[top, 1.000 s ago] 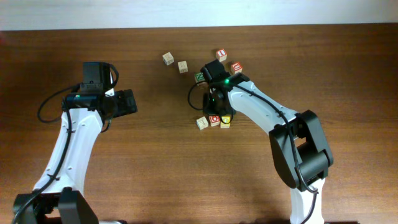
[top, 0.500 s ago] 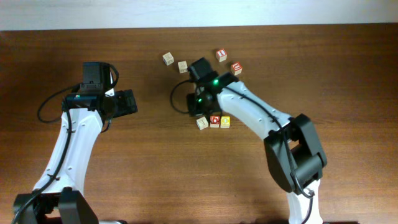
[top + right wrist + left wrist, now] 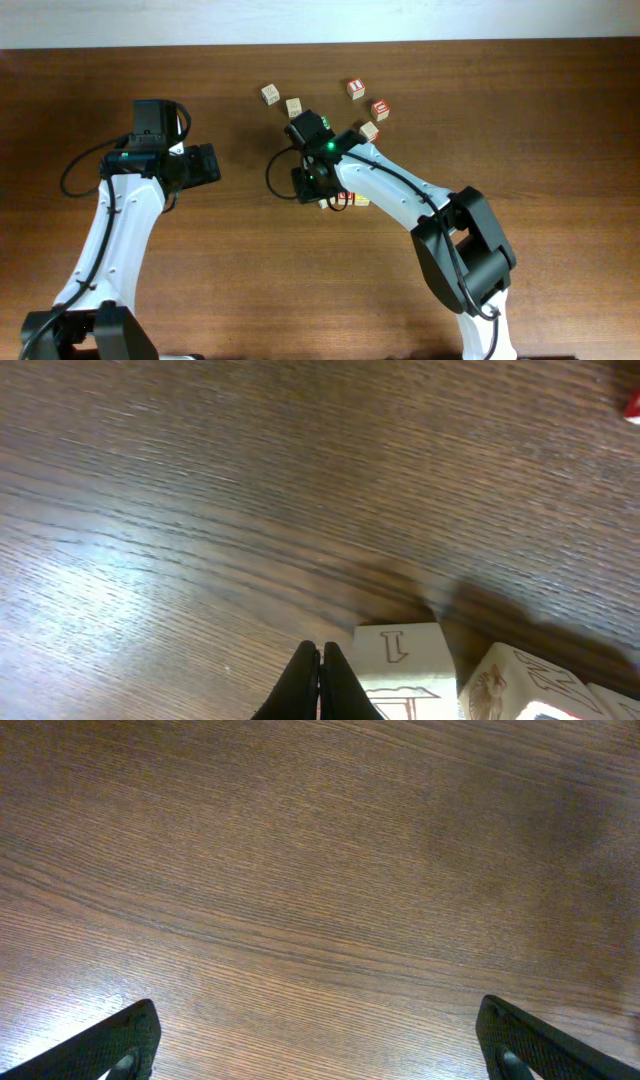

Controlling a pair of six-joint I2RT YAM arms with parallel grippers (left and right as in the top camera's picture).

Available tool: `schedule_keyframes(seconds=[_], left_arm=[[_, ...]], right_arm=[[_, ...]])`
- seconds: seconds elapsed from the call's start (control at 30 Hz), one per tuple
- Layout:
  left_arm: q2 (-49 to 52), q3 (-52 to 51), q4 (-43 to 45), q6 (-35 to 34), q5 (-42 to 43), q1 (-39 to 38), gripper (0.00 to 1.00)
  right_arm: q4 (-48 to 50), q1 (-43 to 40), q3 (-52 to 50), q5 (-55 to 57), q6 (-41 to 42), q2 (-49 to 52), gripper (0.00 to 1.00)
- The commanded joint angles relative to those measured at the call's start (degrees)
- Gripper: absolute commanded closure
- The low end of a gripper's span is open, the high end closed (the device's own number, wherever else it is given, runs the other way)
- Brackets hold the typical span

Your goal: Rotate 3 blocks

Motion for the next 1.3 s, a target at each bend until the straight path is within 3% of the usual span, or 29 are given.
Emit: schedule_keyframes(seconds=[0.0,0.63,0.77,0.83,0.93,1.03,1.27], left_arm=[[0.17,0.96,0.09,-0.94,-0.46,0.02,0.01],[0.17,0.96,0.09,-0.94,-0.46,0.04,0.01],[0.17,0.96,0.09,-0.94,-0.46,0.04,0.01],[0.17,0.96,0.09,-0.94,-0.44,0.02,0.01],[0.17,0.96,0.09,-0.94,-0.44,0.04,0.01],[0.17,0.96,0.09,-0.94,-0.46,0.04,0.01],[0.17,0.96,0.09,-0.94,-0.46,0.02,0.01]], right_arm=[[-0.63,0.31,-0.66,2.67,-0.44,0.85,0.96],[-5.01,-1.31,0.09,4.55,1.16,0.83,0.96],[-9.44,-1.29,3.08,3.78,3.74,0.83,0.96],[-14.16,-1.31,8.11,0.76,3.76,0.79,0.88],[-18.53,-1.7,15.45,2.71,0.98,0.72,0.86],[-16.15,-4.42,12.76,11.23,-4.7,0.79,0.87],[-6.27,-9.53,3.91,8.02,-5.6,1.6,0.82]])
